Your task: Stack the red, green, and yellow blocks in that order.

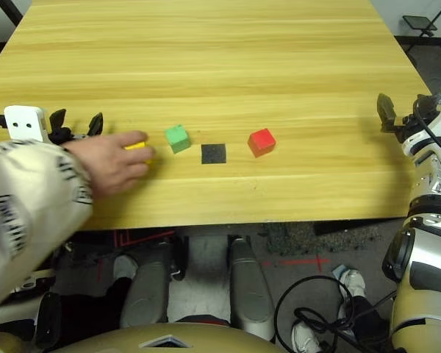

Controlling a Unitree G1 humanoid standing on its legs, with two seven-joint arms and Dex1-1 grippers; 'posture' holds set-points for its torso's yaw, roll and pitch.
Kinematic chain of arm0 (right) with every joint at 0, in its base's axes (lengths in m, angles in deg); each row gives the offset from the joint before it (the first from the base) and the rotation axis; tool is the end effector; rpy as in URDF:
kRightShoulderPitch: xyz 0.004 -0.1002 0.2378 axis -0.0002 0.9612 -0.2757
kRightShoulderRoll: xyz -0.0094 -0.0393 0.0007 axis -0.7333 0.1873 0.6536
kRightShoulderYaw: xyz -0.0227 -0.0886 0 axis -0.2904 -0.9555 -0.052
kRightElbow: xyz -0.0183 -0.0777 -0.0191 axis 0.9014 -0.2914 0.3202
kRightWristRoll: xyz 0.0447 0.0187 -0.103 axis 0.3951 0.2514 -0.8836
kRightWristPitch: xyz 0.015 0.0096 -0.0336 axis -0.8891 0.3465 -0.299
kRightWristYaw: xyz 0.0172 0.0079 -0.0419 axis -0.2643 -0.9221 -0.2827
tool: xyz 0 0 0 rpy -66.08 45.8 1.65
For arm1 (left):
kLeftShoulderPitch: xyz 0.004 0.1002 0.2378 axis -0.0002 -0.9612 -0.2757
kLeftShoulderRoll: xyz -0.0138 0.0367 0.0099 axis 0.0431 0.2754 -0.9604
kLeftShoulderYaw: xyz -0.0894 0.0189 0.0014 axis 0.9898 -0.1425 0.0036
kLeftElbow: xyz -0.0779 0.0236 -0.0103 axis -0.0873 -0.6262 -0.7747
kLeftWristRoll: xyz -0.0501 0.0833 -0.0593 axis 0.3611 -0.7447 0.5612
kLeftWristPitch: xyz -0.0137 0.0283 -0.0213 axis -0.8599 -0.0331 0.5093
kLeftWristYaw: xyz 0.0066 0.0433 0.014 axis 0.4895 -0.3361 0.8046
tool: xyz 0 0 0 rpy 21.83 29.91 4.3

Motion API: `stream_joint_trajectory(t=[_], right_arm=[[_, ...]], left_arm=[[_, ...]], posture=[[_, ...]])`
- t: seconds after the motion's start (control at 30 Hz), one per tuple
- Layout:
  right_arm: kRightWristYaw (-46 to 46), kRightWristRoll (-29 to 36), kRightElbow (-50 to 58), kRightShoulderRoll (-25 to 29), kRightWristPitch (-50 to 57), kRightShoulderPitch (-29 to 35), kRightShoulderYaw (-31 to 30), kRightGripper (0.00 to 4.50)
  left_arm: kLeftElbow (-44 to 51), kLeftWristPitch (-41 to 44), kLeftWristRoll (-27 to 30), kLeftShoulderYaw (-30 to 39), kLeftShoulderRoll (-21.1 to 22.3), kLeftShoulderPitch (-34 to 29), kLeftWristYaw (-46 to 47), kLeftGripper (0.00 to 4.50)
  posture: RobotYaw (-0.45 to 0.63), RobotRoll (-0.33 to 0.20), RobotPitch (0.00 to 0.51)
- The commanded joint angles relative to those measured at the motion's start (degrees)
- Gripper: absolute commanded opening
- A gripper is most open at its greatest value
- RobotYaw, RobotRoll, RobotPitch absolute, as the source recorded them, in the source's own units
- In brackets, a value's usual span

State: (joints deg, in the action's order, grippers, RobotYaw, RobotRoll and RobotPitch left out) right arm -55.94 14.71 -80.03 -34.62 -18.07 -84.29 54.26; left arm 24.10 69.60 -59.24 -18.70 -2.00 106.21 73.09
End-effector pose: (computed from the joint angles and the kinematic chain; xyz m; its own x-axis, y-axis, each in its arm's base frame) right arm 0.2651 -0.3895 0.1648 0.9777 -0.1261 0.1681 0.1413 0.9866 -0.0819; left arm 0.2627 0.2539 0.1457 0.9817 -0.0510 0.1834 0.0324 0.9941 0.1031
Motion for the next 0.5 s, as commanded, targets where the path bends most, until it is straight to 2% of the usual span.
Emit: stream_joint_trajectory(t=[0.03, 0.17, 0.33, 0.5], right_arm=[[-0.45, -0.07, -1.03, 1.46, -0.38, 1.3, 1.06, 4.5], [-5.12, -0.95, -0.41, 2.42, 0.43, 0.34, -0.73, 4.5], [-27.77, -2.67, 4.57, 4.38, 4.54, -3.42, -8.44, 4.5], [-46.37, -6.16, 6.68, 5.17, 5.42, -8.36, -17.04, 4.5]], left_arm=[[-1.39, -0.01, -0.52, -0.65, -0.15, 0.0, -0.06, 4.49], [-0.45, 0.98, 1.85, -0.05, 1.15, 1.15, -2.92, 4.49], [2.36, 10.12, 10.54, -1.54, 14.44, 5.85, -23.57, 4.49], [7.26, 15.88, 16.4, -6.4, 28.24, 5.92, -45.39, 4.49]], posture=[[-0.01, -0.053, 0.252], [0.0, -0.049, 0.251], [0.01, -0.054, 0.251], [0.06, -0.064, 0.226]])
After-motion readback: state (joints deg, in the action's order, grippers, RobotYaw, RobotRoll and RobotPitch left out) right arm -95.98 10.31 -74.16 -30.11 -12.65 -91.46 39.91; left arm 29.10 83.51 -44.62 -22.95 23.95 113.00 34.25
